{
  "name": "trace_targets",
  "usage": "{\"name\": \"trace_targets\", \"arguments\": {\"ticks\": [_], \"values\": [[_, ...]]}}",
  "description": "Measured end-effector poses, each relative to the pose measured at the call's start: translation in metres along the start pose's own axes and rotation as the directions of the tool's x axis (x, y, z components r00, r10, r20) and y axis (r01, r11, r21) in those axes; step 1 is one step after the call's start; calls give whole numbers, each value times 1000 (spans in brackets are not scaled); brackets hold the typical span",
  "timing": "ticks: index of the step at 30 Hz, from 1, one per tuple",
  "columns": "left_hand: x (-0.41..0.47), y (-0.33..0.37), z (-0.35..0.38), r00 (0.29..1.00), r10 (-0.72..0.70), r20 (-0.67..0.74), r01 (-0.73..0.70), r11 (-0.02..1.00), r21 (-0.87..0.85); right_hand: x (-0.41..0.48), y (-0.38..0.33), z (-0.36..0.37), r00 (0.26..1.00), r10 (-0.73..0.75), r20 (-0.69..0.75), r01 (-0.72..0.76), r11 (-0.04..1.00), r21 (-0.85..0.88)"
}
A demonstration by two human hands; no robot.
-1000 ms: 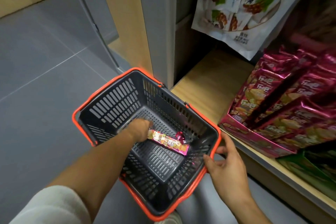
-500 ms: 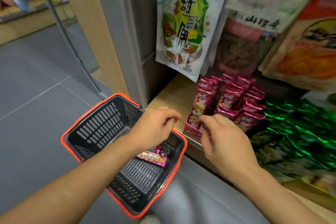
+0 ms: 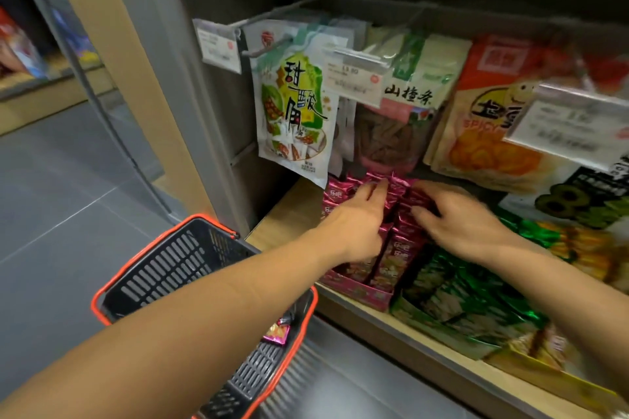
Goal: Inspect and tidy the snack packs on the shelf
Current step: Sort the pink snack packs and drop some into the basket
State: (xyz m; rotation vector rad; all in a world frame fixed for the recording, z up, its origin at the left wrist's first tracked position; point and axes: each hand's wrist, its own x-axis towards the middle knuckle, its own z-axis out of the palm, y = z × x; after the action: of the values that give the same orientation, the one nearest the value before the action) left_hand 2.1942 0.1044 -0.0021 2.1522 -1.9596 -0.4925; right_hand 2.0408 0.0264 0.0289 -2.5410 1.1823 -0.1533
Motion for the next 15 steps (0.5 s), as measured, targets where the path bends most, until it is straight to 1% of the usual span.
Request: {"name": "trace_targets", "arguments": {"ticks": [2,4,7,9,12,15], "values": [[7,1,-1,998,-47,39,48,999,-14,8,1,4,999,25,-29,-23,999,44],[9,1,0,998,-45,47,46,999,-6,18,0,8,997,50,-54,-47,997,54],[4,-2,4,999,7,-40,-8,1000,-16,30,-3,14,995,70,-69,-63,994,92],[0,-5,8,997,24,-75,-27,999,-38,35,-5,20,994,93,-62,-90,995,44],[-5,-9,13,992,38,-116,-46,997,-63,40,-11,30,991,127,-49,-132,984,-120],[-9,-11,18,985,30,-169,-54,989,-137,44,-18,36,978,178,-105,-194,966,-169]]}}
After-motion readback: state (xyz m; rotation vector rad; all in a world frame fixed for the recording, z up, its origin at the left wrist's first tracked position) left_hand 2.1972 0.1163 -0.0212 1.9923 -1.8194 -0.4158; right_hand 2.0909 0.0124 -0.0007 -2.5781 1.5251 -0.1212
